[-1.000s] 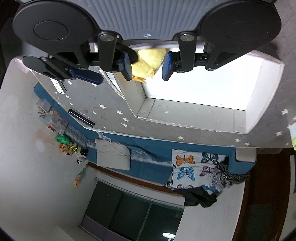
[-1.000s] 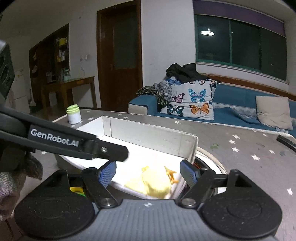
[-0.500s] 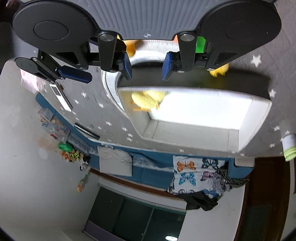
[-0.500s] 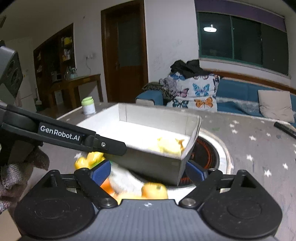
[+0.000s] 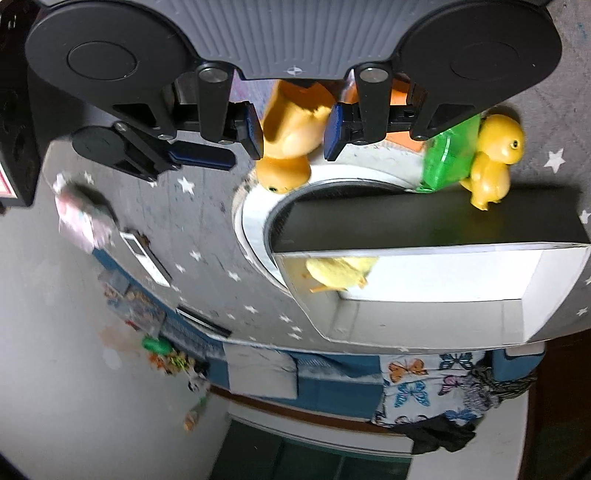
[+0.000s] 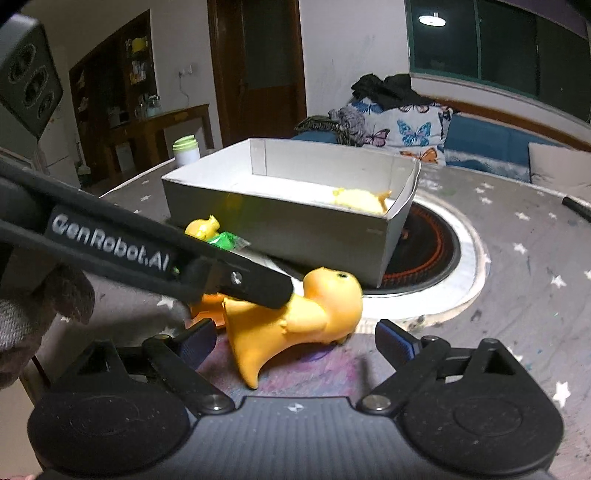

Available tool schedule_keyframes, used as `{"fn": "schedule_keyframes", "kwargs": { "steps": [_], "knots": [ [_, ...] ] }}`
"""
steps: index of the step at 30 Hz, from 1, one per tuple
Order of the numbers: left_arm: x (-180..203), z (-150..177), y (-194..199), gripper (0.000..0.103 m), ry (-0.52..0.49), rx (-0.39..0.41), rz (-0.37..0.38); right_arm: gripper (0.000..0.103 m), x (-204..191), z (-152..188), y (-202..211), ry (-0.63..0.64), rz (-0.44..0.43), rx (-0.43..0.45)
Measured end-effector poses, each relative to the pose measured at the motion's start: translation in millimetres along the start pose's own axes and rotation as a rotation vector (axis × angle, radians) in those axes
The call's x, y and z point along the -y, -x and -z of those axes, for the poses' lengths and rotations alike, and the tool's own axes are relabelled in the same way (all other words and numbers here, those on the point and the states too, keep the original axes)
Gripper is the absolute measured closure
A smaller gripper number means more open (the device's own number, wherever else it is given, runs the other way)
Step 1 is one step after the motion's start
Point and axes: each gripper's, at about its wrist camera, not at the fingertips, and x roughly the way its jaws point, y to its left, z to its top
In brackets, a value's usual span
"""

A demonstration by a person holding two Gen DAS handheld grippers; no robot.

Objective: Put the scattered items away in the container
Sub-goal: 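Close both grippers on the large yellow rubber duck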

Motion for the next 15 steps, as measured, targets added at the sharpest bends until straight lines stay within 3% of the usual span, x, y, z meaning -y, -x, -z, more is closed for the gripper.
{"fn": "schedule_keyframes", "kwargs": {
  "steps": [8,15],
  "knots": [
    [0,3,-2,0.063,-0.026,-0.003,0.003,0.008,-4,0,-13,0.005,-0.005,-0.016],
    [-13,5,-2,0.062,0.027,-0.009,0.042,0.009,-3,-4,-21,0.010,-0.002,-0.007]
  ]
}}
